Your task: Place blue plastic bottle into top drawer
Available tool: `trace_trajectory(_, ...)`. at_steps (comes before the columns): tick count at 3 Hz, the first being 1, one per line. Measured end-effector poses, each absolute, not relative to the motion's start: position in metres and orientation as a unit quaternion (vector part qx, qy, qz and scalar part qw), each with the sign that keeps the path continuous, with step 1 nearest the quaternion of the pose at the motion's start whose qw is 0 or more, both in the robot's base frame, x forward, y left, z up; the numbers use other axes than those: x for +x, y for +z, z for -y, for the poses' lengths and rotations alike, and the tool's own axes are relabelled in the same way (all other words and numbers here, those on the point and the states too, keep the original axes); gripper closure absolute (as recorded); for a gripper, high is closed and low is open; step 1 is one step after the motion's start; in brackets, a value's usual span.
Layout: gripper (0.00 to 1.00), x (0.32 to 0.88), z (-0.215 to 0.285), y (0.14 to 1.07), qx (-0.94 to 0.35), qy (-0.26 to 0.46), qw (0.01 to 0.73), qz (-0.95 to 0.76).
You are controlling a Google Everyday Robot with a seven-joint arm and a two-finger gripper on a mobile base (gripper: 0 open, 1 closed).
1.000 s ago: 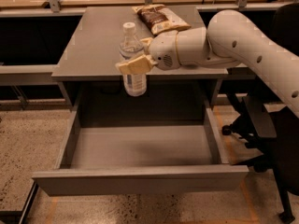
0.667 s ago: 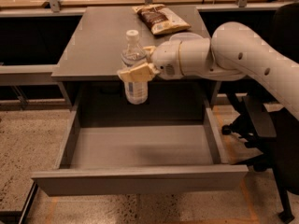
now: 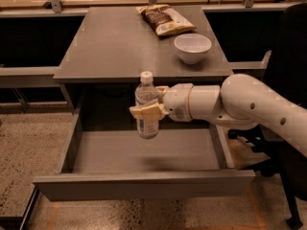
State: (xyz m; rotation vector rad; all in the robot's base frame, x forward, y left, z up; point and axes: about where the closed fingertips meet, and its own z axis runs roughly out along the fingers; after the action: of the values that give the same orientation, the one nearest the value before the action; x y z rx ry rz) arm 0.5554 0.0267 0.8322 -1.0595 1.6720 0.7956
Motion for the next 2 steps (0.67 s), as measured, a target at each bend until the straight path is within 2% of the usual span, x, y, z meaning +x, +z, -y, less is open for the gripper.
trace_trajectory(2, 1.00, 0.5494, -0.0250, 0.8295, -0.443, 0.307, 0.486, -0.688)
